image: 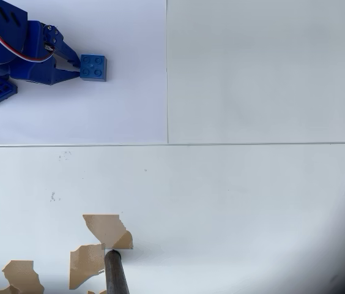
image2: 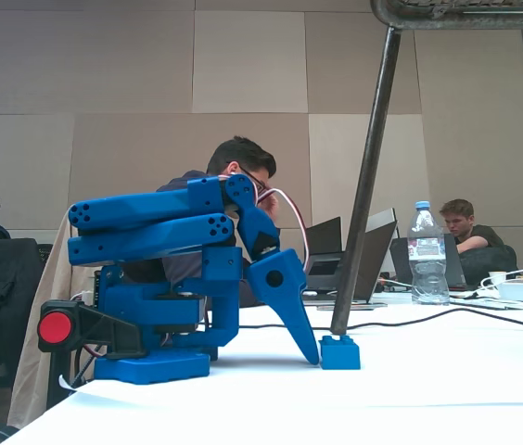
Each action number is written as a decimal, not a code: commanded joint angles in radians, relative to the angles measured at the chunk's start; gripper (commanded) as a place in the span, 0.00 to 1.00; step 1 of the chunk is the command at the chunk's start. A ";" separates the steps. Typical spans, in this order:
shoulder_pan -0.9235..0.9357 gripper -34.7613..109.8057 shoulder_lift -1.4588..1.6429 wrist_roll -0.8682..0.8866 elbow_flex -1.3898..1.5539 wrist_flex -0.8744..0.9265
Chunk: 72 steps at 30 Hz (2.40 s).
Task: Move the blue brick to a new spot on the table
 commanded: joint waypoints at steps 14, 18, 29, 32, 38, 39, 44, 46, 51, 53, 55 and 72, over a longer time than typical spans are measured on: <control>0.009 0.26 0.005 0.003 0.034 -0.023; 0.009 0.26 0.005 0.003 0.034 -0.023; 0.021 0.24 0.005 0.003 0.034 -0.023; 0.021 0.24 0.005 0.003 0.034 -0.023; 0.018 0.24 0.005 -0.011 0.034 -0.023; 0.014 0.24 0.005 -0.008 0.034 -0.023; 0.011 0.24 0.005 0.006 0.034 -0.023; 0.011 0.24 0.005 0.008 0.034 -0.025; 0.028 0.24 0.005 -0.061 0.032 -0.018; 0.043 0.25 0.003 -0.117 0.029 -0.009; 0.069 0.26 0.003 -0.175 0.017 0.003; 0.092 0.47 -0.360 -0.236 -0.410 0.049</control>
